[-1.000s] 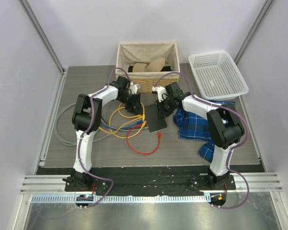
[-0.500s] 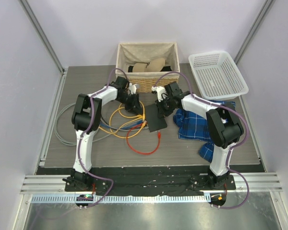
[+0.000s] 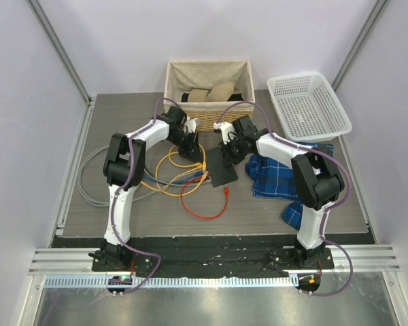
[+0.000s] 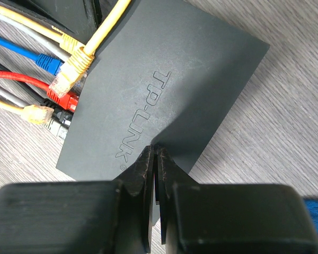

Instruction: Pull the plug from the switch port

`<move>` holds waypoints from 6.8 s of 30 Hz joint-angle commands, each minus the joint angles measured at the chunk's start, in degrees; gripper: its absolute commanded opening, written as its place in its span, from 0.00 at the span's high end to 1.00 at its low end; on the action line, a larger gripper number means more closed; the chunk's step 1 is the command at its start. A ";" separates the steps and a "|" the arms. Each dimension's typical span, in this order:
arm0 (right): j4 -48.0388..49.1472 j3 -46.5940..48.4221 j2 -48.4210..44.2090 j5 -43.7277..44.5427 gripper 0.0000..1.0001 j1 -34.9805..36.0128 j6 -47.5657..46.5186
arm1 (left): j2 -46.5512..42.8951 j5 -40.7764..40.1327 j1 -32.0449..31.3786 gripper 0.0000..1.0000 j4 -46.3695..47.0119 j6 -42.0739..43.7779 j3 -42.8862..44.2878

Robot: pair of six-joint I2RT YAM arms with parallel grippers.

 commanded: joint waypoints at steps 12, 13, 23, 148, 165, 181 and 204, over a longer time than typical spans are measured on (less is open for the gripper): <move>-4.75 -0.50 4.34 2.48 0.90 0.62 -1.04 | 5.68 -6.40 -2.60 1.00 -2.43 8.21 -2.74; -4.84 -0.41 4.43 2.48 0.90 0.70 -0.95 | 6.38 -6.67 -2.34 1.00 -3.76 9.00 1.02; -4.66 -1.03 4.08 2.48 0.90 0.70 -1.21 | 5.78 -4.66 -1.11 1.00 -2.55 9.28 -4.64; -4.31 -3.40 1.88 4.06 0.92 2.20 -1.65 | -1.52 6.51 0.74 0.60 3.52 3.48 -5.89; -4.22 -4.10 1.27 4.32 0.92 2.28 -2.01 | 0.94 3.00 -1.19 0.67 3.43 2.77 -6.15; -4.13 -3.84 1.62 4.50 0.92 2.37 -1.92 | 2.26 -4.48 -3.31 1.00 -0.60 4.79 -3.26; -4.22 -3.93 1.97 4.67 0.92 2.64 -2.27 | 3.14 -3.96 -1.99 1.00 -4.21 7.08 -0.69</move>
